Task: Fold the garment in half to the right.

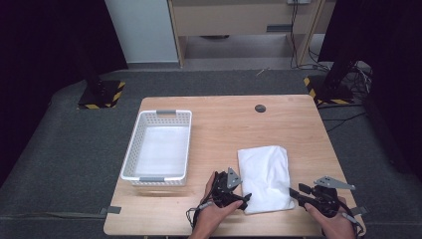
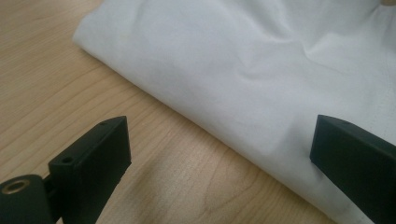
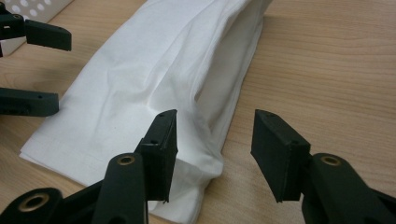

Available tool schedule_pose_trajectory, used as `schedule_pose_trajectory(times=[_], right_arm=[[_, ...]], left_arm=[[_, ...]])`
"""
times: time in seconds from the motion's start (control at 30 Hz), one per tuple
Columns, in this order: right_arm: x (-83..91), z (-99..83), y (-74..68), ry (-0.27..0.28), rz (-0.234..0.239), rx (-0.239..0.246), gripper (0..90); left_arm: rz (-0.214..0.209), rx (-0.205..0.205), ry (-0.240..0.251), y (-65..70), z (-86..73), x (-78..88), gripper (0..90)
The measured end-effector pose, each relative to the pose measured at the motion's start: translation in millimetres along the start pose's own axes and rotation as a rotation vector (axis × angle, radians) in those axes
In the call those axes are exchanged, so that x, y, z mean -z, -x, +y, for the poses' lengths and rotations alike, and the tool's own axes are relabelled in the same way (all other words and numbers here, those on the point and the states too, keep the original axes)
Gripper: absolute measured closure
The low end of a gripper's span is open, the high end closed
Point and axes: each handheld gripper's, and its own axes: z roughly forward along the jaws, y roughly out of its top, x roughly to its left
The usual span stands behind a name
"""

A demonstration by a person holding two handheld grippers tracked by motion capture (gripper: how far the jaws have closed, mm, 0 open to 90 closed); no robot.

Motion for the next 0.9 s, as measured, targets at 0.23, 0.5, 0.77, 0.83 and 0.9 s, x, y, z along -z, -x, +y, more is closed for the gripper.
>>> schedule_pose_trajectory(times=[0.23, 0.5, 0.77, 0.83, 0.9], right_arm=[[-2.5, -8.7, 4.3, -0.071, -0.032, 0.018, 49.9], [5.9, -8.3, 9.4, -0.058, -0.062, 0.039, 39.8], [2.1, 7.4, 3.5, -0.013, -0.027, 0.121, 18.6], [0.8, 11.6, 1.2, -0.008, -0.017, 0.143, 16.5], [0.1, 16.8, -1.4, 0.002, -0.016, 0.163, 14.8]], left_arm=[[-0.002, -0.028, -0.045, 3.2, -1.9, -4.4, 5.0], [0.002, 0.014, -0.023, -0.8, 0.0, 0.1, 4.4], [0.012, 0.086, 0.0, -12.0, -2.1, 10.8, 3.8], [0.017, 0.095, 0.001, -14.5, -3.2, 13.8, 3.8], [0.02, 0.109, 0.009, -17.1, -4.2, 17.3, 3.8]])
